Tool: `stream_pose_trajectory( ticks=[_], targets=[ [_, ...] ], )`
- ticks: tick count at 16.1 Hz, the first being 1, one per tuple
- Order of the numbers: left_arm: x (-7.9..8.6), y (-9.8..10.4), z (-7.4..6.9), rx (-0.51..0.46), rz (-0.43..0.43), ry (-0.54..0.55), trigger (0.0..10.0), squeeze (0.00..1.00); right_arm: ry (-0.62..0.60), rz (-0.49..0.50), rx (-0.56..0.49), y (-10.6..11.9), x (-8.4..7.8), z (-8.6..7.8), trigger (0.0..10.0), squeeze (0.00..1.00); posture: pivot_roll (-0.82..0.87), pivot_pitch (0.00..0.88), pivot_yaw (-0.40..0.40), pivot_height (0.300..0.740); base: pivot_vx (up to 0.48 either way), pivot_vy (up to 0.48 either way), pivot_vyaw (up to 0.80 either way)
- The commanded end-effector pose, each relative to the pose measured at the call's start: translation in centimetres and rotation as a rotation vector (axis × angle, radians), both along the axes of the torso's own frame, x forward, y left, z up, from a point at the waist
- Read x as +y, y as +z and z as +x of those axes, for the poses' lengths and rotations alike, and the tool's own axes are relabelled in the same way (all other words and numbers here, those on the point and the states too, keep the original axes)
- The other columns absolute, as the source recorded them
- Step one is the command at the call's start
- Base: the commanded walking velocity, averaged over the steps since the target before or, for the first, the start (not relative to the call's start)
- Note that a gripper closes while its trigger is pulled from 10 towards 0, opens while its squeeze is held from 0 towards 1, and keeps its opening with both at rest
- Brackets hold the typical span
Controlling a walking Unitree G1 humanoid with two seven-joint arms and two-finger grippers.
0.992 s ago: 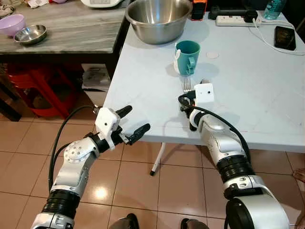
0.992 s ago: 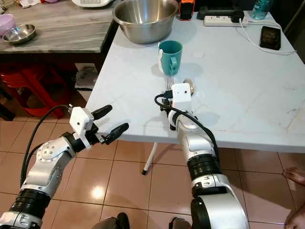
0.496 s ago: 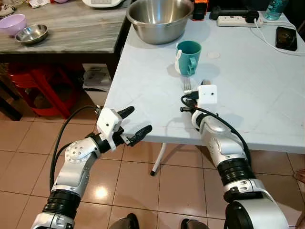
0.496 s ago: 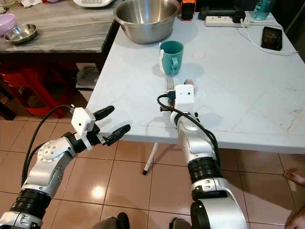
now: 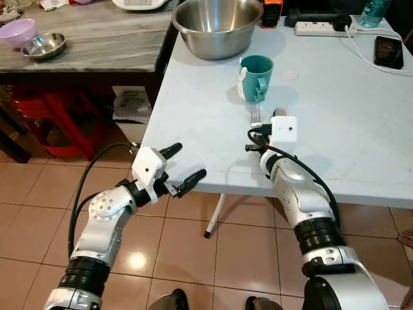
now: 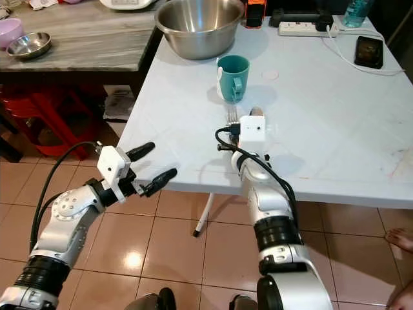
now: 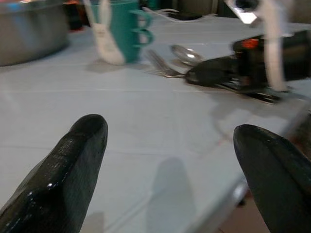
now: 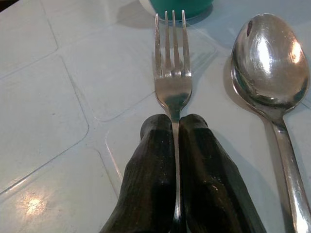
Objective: Setting the table
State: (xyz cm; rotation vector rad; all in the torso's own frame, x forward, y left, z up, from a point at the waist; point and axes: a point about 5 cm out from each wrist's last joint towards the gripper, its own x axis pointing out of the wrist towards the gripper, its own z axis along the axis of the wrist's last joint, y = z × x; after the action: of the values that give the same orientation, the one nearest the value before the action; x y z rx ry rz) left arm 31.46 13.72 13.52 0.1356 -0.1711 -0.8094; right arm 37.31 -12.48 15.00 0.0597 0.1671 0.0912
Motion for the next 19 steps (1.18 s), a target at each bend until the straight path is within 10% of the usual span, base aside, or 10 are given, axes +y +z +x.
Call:
stream_pose_trajectory(
  ticks=[1, 4, 6, 7, 15, 19],
  targets=[
    [0.6, 0.2, 0.6, -0.015, -0.015, 0.083, 10.0, 0.0, -0.024, 0.025, 0.078, -1.9, -0.3, -0.8, 0.0, 0.0, -0.12, 0.167, 0.098, 0.74, 0.0, 0.0, 0.0],
    [1.6, 0.9, 1.5, -0.041, -0.114, 0.282, 10.0, 0.0, -0.006, 0.041, -0.011, -0.6, -0.1, -1.5, 0.0, 0.0, -0.11, 0.146, 0.088, 0.74, 0.0, 0.0, 0.0],
    [2.3, 0.9, 1.5, -0.035, -0.147, 0.355, 10.0, 0.0, 0.008, -0.001, -0.073, 0.3, 0.0, -2.2, 8.3, 0.0, -0.11, 0.135, 0.081, 0.74, 0.0, 0.0, 0.0],
    [3.1, 0.7, 1.6, -0.026, -0.166, 0.439, 10.0, 0.0, 0.011, -0.002, -0.11, 0.7, 0.0, -2.6, 10.0, 0.0, -0.11, 0.133, 0.08, 0.74, 0.0, 0.0, 0.0],
    [6.4, 0.5, 0.7, -0.078, -0.144, 0.899, 10.0, 0.0, -0.117, 0.014, -0.242, 1.8, -1.0, -5.8, 10.0, 0.0, -0.12, 0.109, 0.083, 0.74, 0.0, 0.0, 0.0],
    [4.6, -0.5, -0.1, -0.043, -0.149, 0.865, 10.0, 0.0, -0.019, 0.004, -0.342, 2.7, -1.1, -6.3, 10.0, 0.0, -0.13, 0.109, 0.087, 0.74, 0.0, 0.0, 0.0]
  ],
)
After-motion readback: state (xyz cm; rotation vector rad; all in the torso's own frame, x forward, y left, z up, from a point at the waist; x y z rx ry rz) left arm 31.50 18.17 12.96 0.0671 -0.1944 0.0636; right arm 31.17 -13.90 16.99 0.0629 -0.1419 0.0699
